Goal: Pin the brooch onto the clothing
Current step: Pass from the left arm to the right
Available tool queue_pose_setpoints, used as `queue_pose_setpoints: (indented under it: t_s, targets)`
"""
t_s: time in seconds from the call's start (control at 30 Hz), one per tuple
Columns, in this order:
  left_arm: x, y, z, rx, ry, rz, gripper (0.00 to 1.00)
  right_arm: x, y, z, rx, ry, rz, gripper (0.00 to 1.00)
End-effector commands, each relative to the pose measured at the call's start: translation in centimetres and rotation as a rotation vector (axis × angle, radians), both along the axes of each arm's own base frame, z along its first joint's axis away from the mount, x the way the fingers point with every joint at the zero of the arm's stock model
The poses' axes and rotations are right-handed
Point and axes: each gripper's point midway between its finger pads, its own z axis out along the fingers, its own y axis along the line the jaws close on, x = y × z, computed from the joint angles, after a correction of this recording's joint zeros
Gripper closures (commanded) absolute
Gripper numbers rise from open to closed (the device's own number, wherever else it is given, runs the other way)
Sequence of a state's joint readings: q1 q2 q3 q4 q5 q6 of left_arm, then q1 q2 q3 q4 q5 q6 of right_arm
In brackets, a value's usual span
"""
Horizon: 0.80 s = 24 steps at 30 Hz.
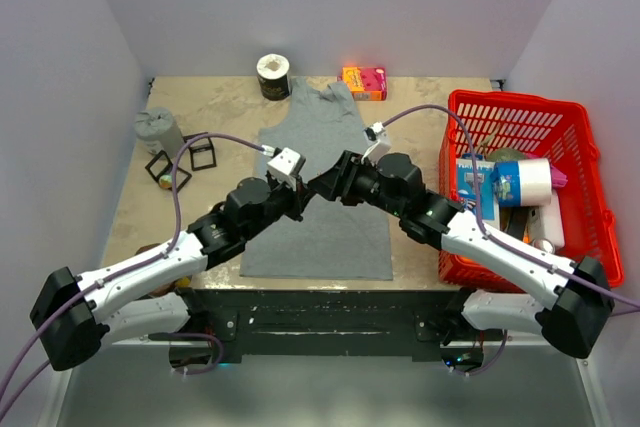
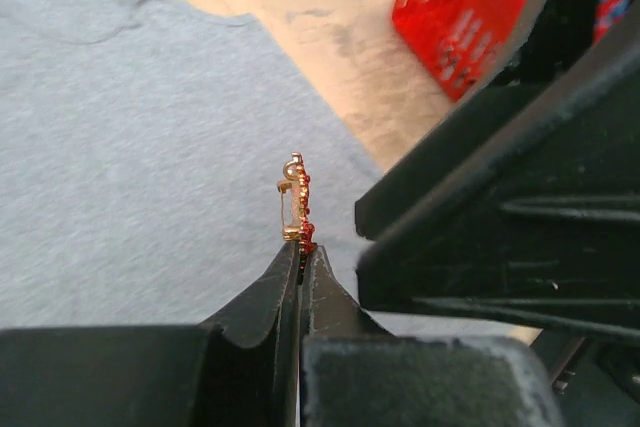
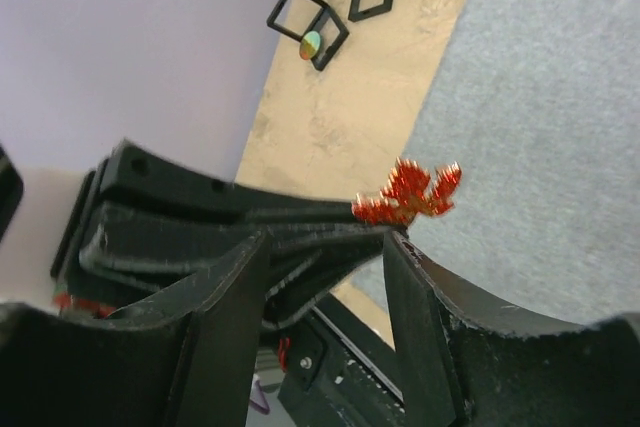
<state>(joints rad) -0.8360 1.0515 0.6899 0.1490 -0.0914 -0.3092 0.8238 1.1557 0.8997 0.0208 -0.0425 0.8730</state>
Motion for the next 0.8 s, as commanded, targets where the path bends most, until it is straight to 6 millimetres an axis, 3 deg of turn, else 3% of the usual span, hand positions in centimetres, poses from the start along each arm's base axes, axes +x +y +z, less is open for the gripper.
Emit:
queue_pose_setpoints:
  t_s: [0.0,0.17,0.77]
  targets:
    - [1.0,0.4,1.4,0.045,-0.086,0.156,1.0,0.7,0.6,0.8,0.084,0.015,-0.063,0.48]
    - [0.6,-0.2,1.1,0.057,-0.111,0.191,1.0,1.5,-0.6,-0.7,0.045,0.048,-0.147,0.51]
    - [-0.8,-2.6,0.1,0.111,-0.156,0.231,1.0,2.6,-1.9,-5.4,-0.069,0.131,-0.258,0.54]
